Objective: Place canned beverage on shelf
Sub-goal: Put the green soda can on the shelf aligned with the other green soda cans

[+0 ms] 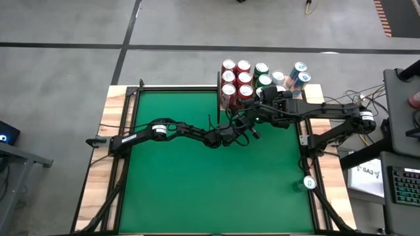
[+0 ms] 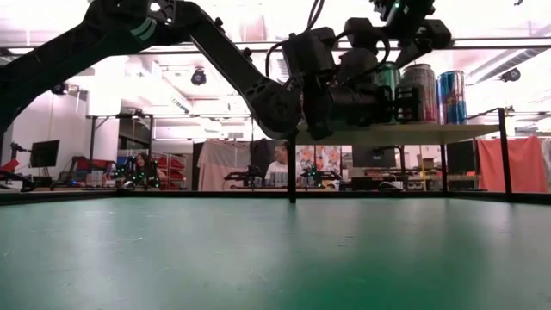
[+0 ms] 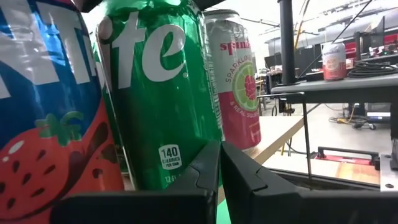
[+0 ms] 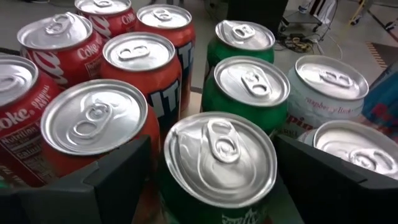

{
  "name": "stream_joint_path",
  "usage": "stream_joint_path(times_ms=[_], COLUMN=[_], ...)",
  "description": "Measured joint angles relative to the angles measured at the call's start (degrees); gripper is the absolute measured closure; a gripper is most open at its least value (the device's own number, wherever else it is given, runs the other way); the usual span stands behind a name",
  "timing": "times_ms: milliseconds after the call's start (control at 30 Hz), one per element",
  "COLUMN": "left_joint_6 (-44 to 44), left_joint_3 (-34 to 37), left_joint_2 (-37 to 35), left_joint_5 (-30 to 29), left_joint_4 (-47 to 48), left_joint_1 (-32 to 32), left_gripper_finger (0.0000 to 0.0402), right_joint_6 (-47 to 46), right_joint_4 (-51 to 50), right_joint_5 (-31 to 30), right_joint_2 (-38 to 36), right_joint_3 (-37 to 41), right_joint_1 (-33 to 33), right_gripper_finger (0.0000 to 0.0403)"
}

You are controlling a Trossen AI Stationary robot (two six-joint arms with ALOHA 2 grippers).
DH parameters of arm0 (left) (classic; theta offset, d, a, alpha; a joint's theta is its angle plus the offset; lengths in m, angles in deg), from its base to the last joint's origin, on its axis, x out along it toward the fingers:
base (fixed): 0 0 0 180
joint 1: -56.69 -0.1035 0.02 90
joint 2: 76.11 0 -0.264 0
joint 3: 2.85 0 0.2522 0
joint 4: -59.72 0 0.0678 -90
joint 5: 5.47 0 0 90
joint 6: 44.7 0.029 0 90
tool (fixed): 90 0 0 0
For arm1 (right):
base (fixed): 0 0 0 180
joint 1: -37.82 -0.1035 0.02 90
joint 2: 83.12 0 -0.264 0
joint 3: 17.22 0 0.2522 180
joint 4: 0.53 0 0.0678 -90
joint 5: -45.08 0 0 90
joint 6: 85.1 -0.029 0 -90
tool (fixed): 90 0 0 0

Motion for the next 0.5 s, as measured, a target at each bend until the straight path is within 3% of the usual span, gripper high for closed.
stream_joint_path(times_ms=[500], left_joint_6=[-0.2], left_joint_3=[0.1], left_joint_2=[0.0], left_joint_5=[-0.3], left_joint_4=[-0.3], left_joint_1=[0.5], left_gripper_finger=[0.0402], right_joint_6=[5.4], right_joint_4=[-0.1], right_joint_5=[1.8], right_joint_2=[0.0], right_joint_3=[-4.7], right_joint_1=[-0.5], right_gripper_finger=[0.0076])
